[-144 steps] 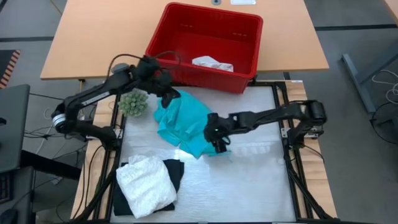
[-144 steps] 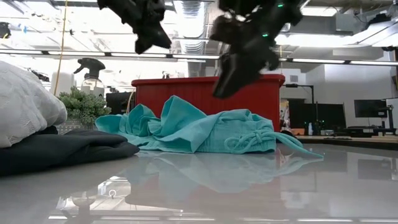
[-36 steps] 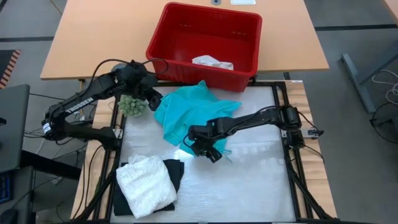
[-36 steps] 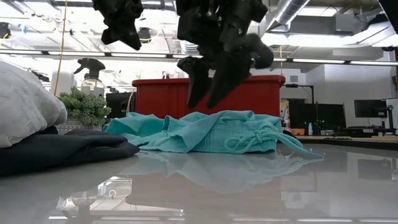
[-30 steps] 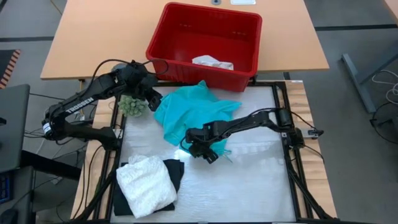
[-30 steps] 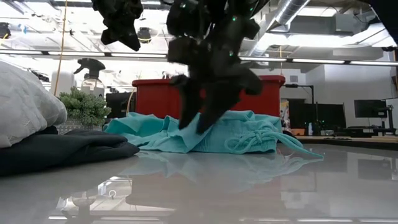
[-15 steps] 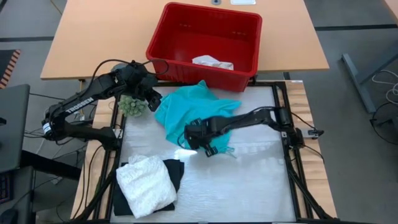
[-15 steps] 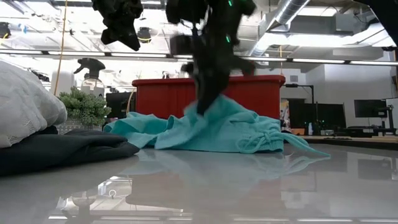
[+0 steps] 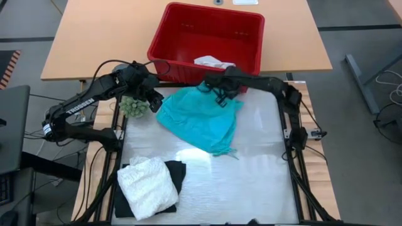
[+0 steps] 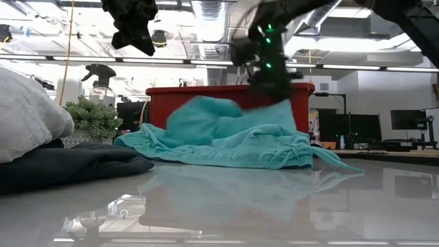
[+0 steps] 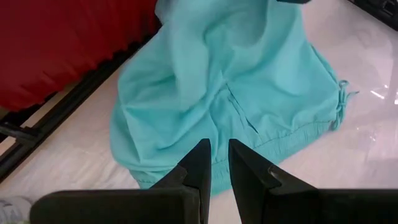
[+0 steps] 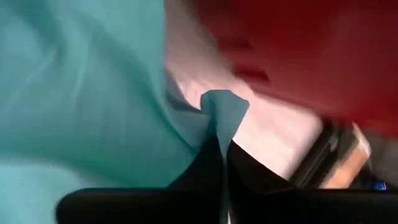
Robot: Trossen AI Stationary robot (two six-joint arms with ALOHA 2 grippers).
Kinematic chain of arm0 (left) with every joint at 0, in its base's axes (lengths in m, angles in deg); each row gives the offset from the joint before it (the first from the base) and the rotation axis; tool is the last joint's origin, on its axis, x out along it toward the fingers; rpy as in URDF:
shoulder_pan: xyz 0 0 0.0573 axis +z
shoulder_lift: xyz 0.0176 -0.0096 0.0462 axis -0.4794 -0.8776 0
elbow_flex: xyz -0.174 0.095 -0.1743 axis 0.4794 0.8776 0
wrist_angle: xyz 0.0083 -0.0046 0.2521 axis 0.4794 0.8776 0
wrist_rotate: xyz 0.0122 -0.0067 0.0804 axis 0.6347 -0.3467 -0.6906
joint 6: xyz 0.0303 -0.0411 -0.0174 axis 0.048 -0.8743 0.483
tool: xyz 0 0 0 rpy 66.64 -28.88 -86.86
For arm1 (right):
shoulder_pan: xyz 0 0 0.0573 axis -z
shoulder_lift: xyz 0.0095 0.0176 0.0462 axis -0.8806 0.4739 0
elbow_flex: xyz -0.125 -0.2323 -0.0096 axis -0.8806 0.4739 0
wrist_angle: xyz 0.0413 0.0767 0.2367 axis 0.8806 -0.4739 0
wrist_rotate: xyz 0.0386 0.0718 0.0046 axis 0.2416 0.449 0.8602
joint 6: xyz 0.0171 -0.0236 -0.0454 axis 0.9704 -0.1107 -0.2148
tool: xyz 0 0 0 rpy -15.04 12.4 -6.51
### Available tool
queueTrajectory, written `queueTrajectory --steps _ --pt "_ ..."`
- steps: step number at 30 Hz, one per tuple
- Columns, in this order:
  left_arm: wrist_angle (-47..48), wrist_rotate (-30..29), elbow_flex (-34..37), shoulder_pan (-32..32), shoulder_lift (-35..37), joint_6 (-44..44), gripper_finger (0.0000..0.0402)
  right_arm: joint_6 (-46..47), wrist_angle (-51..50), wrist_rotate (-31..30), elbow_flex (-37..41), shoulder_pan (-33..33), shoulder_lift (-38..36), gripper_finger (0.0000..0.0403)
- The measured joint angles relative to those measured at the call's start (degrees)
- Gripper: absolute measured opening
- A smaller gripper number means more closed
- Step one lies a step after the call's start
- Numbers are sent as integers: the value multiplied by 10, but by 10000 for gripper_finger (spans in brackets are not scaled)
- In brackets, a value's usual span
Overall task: Fold Laundry from Bin
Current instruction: Fold the blue shorts
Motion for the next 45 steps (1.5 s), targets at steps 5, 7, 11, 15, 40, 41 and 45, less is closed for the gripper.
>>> queueTrajectory --steps 5,7,11,15,40,41,45 --pt "6 19 1 0 0 -7 43 -24 -25 39 23 35 0 104" --pt "6 42 10 -2 0 -6 43 -63 -23 34 24 37 -3 133" --pt "5 50 44 -24 4 19 43 -154 -5 40 23 24 -54 180" --pt "-4 51 71 -52 5 33 43 -214 43 25 23 1 -133 202" --pt "-70 -12 99 -98 5 -83 43 -435 378 217 424 -342 -275 201" --pt "-71 -17 99 -98 5 -87 43 -449 386 215 425 -349 -258 208" --pt "-70 -32 99 -98 4 -102 43 -480 405 173 425 -367 -198 236"
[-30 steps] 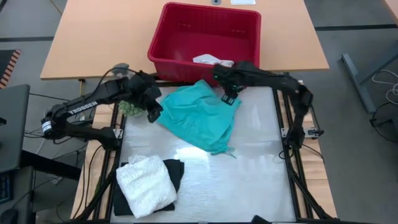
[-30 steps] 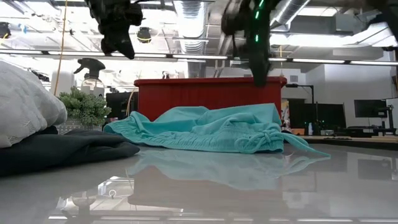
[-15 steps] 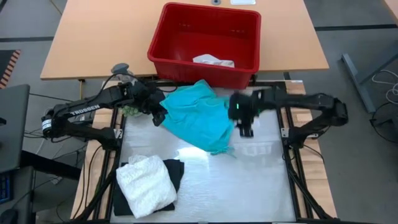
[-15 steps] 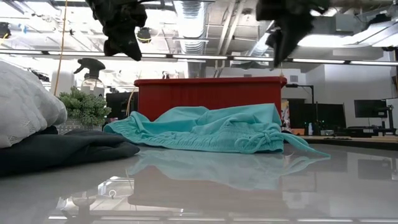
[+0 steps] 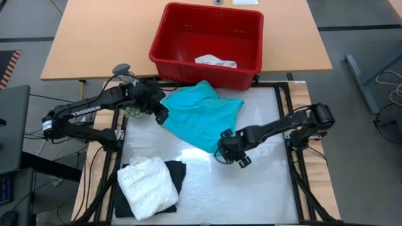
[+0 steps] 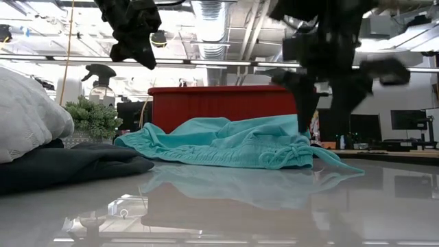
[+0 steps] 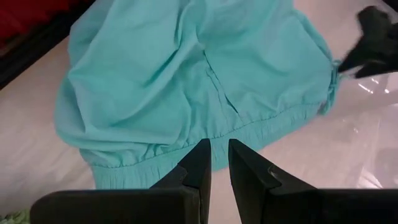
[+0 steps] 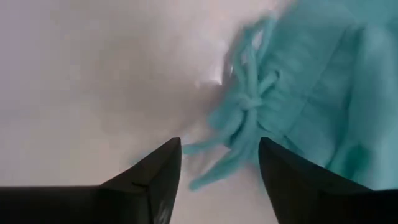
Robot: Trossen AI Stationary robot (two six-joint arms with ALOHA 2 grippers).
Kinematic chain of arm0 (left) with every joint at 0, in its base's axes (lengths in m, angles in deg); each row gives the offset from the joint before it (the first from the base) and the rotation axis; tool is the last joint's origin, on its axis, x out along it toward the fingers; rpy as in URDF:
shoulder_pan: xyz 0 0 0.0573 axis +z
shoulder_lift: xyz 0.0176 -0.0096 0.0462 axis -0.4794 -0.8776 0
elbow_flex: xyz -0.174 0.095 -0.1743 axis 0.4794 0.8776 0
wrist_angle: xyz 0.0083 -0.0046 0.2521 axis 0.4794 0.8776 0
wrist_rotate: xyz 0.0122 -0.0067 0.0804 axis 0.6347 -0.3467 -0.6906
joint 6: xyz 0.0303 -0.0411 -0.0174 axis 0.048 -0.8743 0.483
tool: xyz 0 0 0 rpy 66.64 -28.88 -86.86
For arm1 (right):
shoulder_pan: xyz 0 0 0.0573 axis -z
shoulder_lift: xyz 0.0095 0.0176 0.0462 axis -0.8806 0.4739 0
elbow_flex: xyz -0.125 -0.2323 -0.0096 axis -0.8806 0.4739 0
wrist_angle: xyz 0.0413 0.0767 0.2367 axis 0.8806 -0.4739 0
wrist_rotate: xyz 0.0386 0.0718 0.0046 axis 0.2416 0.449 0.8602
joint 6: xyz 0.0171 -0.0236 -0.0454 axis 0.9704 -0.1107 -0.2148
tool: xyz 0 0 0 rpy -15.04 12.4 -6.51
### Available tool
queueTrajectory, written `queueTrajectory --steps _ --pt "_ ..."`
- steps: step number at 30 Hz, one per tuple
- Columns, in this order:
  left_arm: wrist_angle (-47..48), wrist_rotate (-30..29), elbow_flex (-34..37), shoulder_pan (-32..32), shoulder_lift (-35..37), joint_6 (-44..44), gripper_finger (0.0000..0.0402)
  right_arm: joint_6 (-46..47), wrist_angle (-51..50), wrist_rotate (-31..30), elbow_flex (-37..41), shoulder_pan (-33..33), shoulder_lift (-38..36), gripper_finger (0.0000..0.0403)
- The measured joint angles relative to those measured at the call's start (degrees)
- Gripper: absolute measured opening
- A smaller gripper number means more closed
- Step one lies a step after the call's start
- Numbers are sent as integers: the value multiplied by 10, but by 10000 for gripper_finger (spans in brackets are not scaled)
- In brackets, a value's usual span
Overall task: Fold Laundry from Bin
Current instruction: Fold the blue shorts
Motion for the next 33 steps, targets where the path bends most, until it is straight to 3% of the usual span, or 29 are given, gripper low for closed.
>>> queueTrajectory --steps 3,9,11,14,16,17,22,27,30,33 --pt "0 -1 0 0 0 -2 43 4 10 -62 0 0 40 248" --pt "7 -1 0 0 0 18 43 51 25 -127 -1 5 81 238" --pt "7 -1 0 0 0 36 43 79 20 -122 -4 5 81 205" --pt "13 2 0 0 0 50 43 140 14 -120 -28 3 81 103" --pt "22 2 0 0 0 51 43 171 0 -107 -56 2 73 39" --pt "25 3 0 0 0 52 43 189 -7 -98 -71 2 69 35" --pt "26 3 0 0 0 83 43 366 -51 1 -177 20 60 35" --pt "35 4 0 0 0 103 43 622 -53 74 -235 39 36 35" --pt "61 9 0 0 0 112 43 736 -54 79 -237 40 21 35" --pt "86 25 0 0 0 128 43 769 -54 73 -238 27 1 35"
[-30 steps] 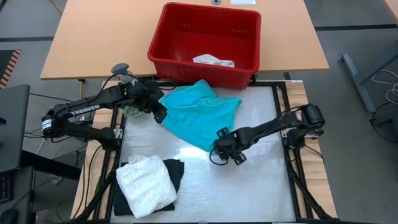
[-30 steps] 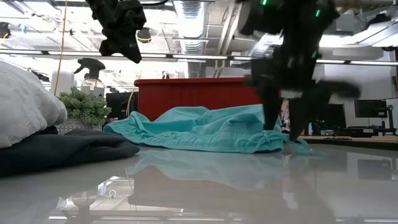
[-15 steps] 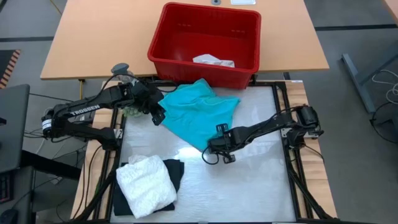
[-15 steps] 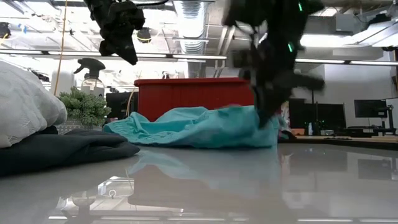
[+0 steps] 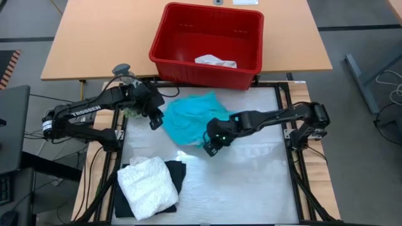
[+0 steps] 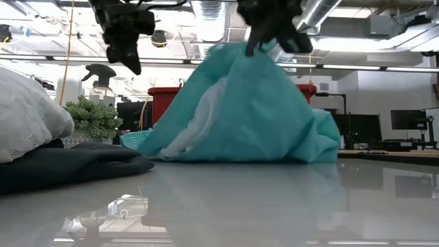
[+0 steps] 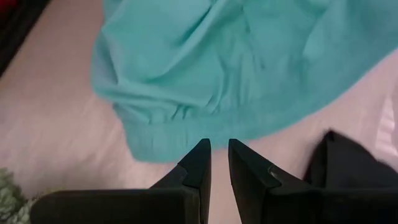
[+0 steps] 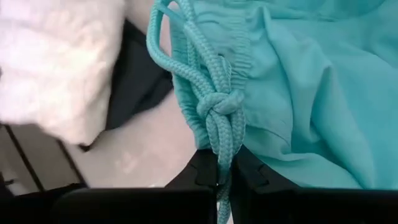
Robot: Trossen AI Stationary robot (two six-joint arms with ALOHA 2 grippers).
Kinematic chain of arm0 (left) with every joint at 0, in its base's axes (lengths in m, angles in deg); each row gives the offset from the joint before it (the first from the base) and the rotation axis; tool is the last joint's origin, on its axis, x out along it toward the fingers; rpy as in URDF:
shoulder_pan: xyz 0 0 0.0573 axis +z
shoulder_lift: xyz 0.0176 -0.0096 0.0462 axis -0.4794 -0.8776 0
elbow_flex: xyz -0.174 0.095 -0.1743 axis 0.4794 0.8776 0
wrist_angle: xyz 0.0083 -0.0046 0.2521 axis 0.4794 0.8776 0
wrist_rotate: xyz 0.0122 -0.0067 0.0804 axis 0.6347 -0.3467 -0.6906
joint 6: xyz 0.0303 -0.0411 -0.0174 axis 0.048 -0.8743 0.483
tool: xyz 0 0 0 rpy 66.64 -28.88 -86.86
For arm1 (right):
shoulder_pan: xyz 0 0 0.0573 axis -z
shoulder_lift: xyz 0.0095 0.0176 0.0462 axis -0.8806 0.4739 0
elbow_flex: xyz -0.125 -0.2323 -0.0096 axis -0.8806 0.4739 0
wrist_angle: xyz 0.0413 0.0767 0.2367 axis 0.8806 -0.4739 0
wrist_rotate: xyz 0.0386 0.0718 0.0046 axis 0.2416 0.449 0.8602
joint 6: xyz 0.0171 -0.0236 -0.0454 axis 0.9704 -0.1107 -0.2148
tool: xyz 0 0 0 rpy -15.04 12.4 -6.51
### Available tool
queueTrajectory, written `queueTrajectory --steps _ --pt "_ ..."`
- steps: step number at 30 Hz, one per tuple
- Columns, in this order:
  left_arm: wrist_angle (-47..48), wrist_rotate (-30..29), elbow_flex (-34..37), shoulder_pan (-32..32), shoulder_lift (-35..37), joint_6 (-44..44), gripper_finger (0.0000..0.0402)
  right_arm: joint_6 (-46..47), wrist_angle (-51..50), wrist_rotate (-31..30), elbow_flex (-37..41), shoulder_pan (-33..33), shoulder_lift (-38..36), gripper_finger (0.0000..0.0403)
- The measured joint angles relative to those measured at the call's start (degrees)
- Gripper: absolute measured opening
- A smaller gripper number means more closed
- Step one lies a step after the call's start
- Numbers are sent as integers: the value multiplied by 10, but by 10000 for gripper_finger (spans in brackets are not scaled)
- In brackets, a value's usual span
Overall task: Fold Laundry from Bin
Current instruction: Fold the blue shorts
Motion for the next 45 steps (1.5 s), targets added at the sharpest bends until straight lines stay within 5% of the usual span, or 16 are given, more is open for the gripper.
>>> queueTrajectory --steps 5,10,13,18,21,24,30,45 --pt "4 13 11 0 1 18 43 24 -31 -17 0 -59 9 35" --pt "-25 85 43 0 6 30 43 30 -12 -10 0 -117 42 38" --pt "-45 94 69 -4 6 3 43 28 -17 25 0 -140 55 91" --pt "-63 40 90 -11 9 -3 43 34 -44 33 -5 -158 45 234" --pt "-104 105 91 -19 12 -6 43 31 -64 50 -31 -140 27 286" --pt "-189 165 93 -40 9 -42 43 -8 -130 28 -71 -124 11 296" --pt "-427 110 145 -77 0 -104 43 -7 -374 -222 -90 -62 6 284" --pt "-455 36 158 -83 -87 -168 43 -281 -76 -159 51 182 15 286"
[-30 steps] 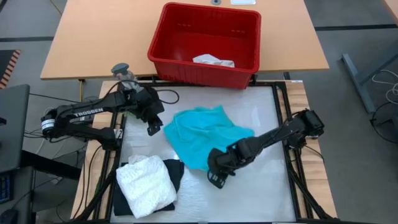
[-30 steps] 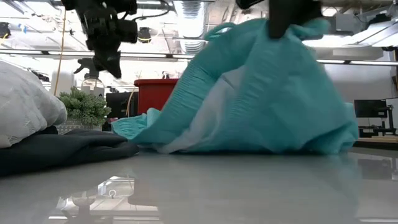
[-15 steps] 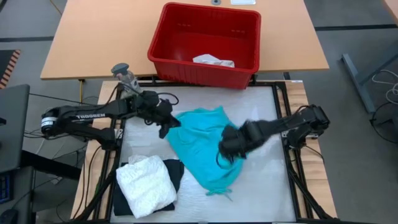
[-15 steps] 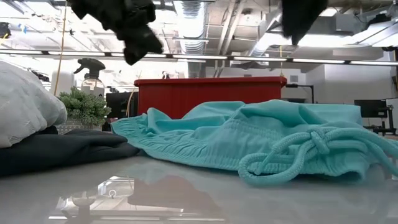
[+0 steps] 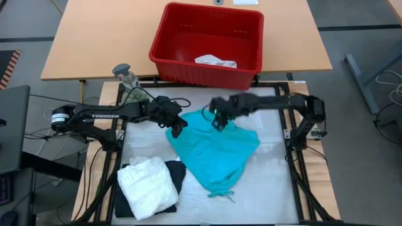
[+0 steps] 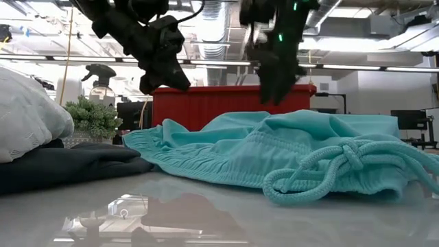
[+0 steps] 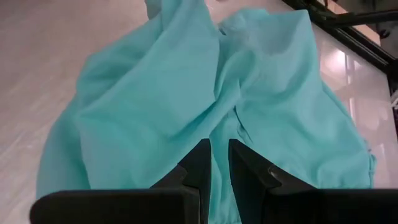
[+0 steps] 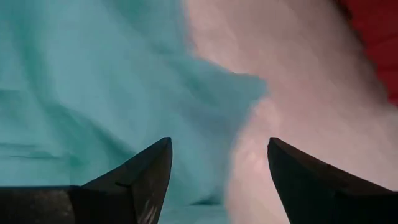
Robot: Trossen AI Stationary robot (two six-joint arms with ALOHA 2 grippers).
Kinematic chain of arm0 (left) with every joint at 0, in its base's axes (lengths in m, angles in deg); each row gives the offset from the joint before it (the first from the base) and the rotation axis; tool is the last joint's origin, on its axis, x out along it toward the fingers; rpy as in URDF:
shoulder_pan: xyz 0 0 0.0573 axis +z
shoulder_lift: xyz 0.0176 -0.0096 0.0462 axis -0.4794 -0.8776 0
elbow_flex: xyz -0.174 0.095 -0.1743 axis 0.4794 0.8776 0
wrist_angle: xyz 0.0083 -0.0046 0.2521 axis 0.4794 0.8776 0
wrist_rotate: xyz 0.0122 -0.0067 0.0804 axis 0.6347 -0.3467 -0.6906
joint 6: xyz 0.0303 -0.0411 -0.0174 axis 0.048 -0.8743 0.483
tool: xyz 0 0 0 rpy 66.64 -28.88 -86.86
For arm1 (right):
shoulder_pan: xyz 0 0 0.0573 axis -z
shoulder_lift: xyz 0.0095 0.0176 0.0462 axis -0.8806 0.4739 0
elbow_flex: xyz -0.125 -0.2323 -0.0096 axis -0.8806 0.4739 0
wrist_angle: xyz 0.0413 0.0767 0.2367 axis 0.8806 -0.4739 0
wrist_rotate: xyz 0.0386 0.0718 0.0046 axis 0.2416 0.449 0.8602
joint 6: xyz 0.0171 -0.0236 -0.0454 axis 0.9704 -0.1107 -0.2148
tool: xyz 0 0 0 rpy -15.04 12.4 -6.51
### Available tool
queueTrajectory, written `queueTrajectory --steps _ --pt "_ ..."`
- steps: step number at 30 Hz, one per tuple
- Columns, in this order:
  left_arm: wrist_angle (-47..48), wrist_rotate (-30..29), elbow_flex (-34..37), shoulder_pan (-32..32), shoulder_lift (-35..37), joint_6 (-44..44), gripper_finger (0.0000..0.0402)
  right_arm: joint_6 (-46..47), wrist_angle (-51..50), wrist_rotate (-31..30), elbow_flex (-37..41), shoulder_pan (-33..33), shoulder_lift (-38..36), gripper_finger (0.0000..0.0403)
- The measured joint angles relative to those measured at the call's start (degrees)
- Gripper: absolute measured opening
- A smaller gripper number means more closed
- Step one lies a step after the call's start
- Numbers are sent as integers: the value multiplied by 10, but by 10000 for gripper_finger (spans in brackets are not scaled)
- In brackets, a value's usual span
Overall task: Fold Laundry from Bin
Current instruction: Fold the blue shorts
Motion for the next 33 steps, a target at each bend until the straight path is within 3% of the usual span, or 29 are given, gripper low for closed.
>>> queueTrajectory --steps 7,11,13,17,18,27,33 --pt "-2 -17 0 0 -4 -1 43 -65 86 101 55 54 6 285" --pt "-2 -22 0 0 -4 -10 43 -69 114 115 69 61 6 264" --pt "-1 -28 0 0 -4 -10 43 -69 114 113 71 65 6 216" --pt "-2 -34 0 0 -4 -10 43 -80 116 113 69 81 6 46" --pt "-2 -35 0 0 -4 -10 43 -86 113 111 62 85 6 26" --pt "-2 -35 0 0 -4 -11 43 -145 -35 10 -77 142 3 22" --pt "2 -33 0 0 -4 -19 43 -146 -92 17 -77 183 5 129"
